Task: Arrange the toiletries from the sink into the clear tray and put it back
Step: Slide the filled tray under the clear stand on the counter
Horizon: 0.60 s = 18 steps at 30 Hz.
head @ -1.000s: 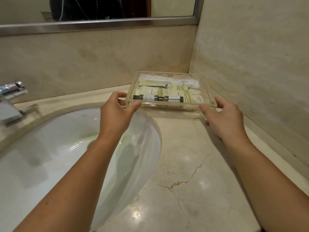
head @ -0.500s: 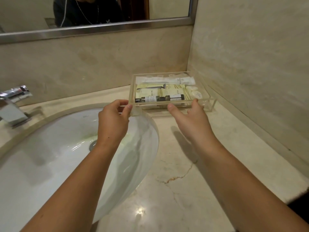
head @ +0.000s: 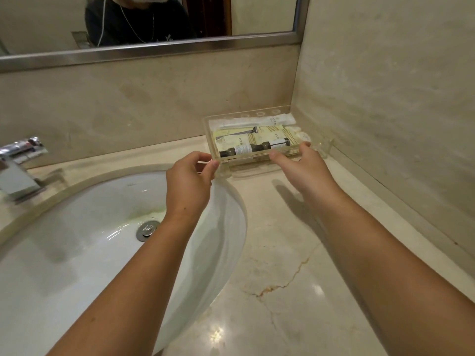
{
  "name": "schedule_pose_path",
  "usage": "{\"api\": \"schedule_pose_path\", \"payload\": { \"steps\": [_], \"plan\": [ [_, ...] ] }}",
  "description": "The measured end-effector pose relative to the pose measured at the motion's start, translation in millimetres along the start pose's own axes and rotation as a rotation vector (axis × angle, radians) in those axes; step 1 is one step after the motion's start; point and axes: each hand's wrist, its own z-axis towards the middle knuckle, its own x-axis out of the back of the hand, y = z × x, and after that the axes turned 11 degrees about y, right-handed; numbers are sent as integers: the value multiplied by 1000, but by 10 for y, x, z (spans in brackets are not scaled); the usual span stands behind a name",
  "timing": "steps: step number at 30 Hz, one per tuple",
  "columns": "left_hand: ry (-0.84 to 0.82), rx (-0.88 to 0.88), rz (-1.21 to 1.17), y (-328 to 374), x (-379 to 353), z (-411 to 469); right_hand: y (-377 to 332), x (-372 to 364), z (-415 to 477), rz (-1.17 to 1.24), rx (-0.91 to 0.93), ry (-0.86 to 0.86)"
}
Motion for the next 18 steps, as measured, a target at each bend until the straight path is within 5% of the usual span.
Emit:
{"api": "schedule_pose_path", "payload": {
  "steps": [13, 18],
  "plan": [
    [-13, -12, 31, 7, -109, 52, -69, 64, 169, -86, 41, 0],
    [-98, -97, 210, 57, -44, 29, -35, 92, 46, -321, 140, 27]
  ]
}}
